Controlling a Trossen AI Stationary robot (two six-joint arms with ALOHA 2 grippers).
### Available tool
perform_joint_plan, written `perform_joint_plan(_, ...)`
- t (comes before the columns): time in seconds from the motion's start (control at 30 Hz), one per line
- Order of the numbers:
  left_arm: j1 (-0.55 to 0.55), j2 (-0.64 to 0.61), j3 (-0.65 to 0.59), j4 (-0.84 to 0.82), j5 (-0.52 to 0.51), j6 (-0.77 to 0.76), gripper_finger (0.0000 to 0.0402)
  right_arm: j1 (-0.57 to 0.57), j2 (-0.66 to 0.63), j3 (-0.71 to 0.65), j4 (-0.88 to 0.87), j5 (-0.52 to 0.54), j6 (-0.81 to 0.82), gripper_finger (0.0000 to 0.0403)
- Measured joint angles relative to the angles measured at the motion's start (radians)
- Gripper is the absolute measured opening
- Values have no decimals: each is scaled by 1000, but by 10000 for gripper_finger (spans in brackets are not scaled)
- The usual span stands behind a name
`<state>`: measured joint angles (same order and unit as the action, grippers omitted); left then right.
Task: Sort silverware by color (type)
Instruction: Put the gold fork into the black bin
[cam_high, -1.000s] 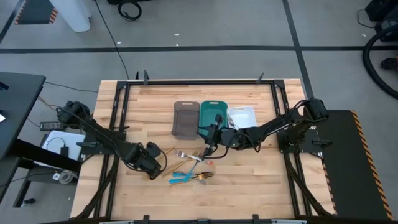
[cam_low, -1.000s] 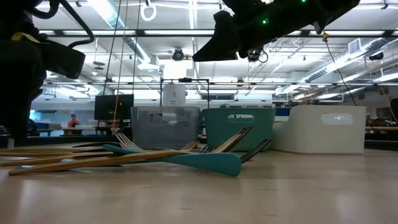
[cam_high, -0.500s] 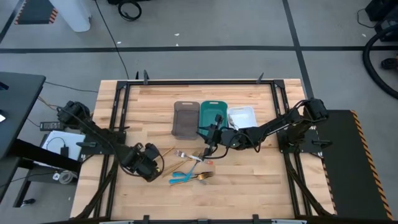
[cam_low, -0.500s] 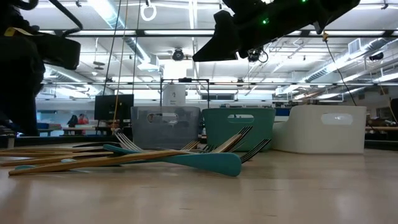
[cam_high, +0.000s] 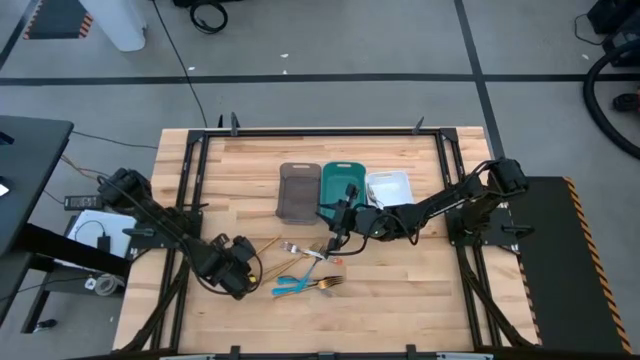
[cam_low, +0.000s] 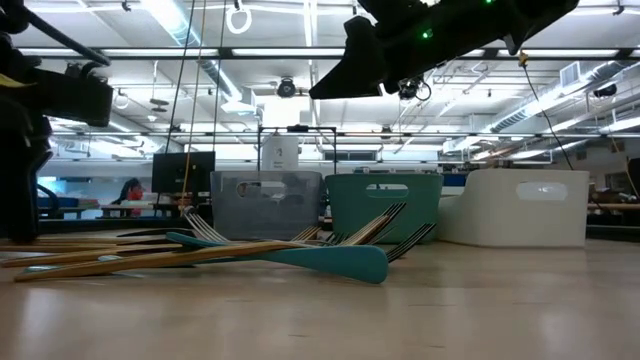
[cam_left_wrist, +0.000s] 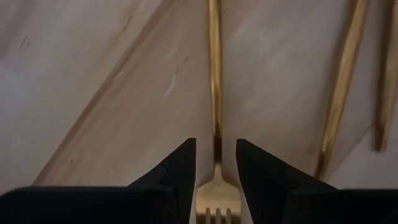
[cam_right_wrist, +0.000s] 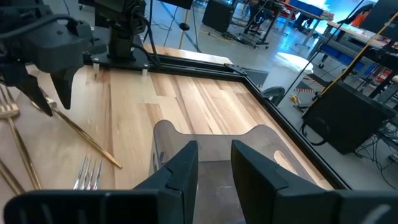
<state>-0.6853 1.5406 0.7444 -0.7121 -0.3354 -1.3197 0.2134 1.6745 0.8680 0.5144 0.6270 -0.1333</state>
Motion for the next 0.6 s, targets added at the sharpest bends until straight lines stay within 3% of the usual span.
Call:
perform_joint_plan(0.27, 0, 0, 0, -9, 37, 4, 121, 0, 0, 0, 0, 0, 0, 103)
perform_joint_plan(0.6, 0, -1, 0, -11, 38, 7, 90, 0, 0, 0, 0, -1, 0, 103)
